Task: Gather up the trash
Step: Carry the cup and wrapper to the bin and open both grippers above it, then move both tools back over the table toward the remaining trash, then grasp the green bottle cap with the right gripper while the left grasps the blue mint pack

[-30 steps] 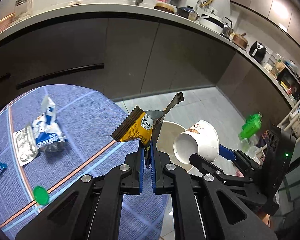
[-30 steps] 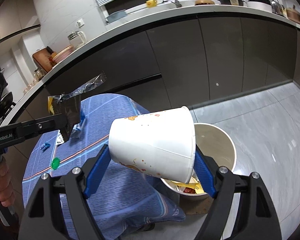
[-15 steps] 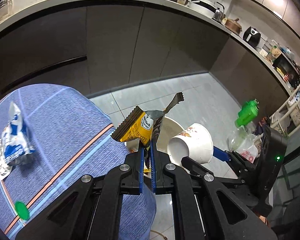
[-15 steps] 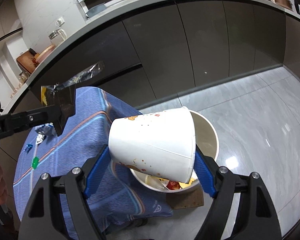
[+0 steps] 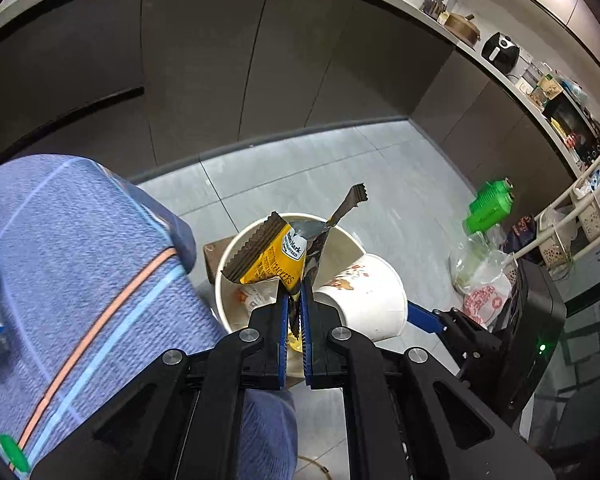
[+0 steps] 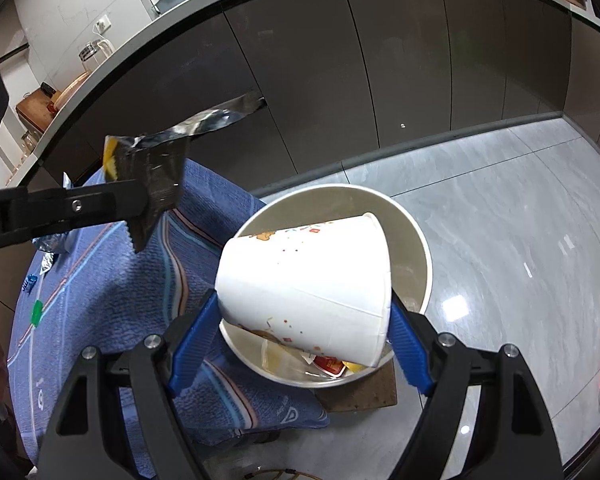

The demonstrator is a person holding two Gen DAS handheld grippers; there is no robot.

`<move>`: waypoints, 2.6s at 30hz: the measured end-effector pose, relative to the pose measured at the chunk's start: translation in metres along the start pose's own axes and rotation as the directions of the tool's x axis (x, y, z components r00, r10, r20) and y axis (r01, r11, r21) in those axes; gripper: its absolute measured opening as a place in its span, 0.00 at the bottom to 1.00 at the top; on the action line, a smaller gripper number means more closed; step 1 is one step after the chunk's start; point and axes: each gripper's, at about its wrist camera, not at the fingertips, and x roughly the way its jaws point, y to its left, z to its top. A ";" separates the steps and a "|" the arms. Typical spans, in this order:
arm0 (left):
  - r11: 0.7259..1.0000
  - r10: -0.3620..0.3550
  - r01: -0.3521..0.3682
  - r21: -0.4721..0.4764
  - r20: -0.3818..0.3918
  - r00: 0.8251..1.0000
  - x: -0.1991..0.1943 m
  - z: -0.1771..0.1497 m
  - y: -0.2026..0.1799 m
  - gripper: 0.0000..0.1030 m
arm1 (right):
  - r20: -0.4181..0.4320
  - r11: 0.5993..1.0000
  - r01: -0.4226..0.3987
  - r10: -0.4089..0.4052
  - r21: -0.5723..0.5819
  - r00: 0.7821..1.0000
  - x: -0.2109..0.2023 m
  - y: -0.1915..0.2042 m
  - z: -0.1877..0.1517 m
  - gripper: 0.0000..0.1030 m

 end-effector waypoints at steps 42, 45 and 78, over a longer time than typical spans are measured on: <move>0.967 0.214 -0.169 -0.191 0.247 0.945 -0.138 -0.062 0.038 0.92 | 0.123 0.967 -0.077 0.110 -0.243 0.986 -0.063 0.092 0.004 0.97; 0.946 0.248 -0.177 -0.273 0.253 0.935 -0.163 -0.087 0.062 0.91 | 0.115 0.952 -0.108 0.146 -0.286 0.983 -0.069 0.114 0.001 0.97; 0.898 0.390 -0.344 -0.276 0.136 0.911 -0.219 -0.171 0.304 0.54 | -0.272 0.720 -0.400 0.295 -0.567 0.916 0.012 0.336 -0.041 0.46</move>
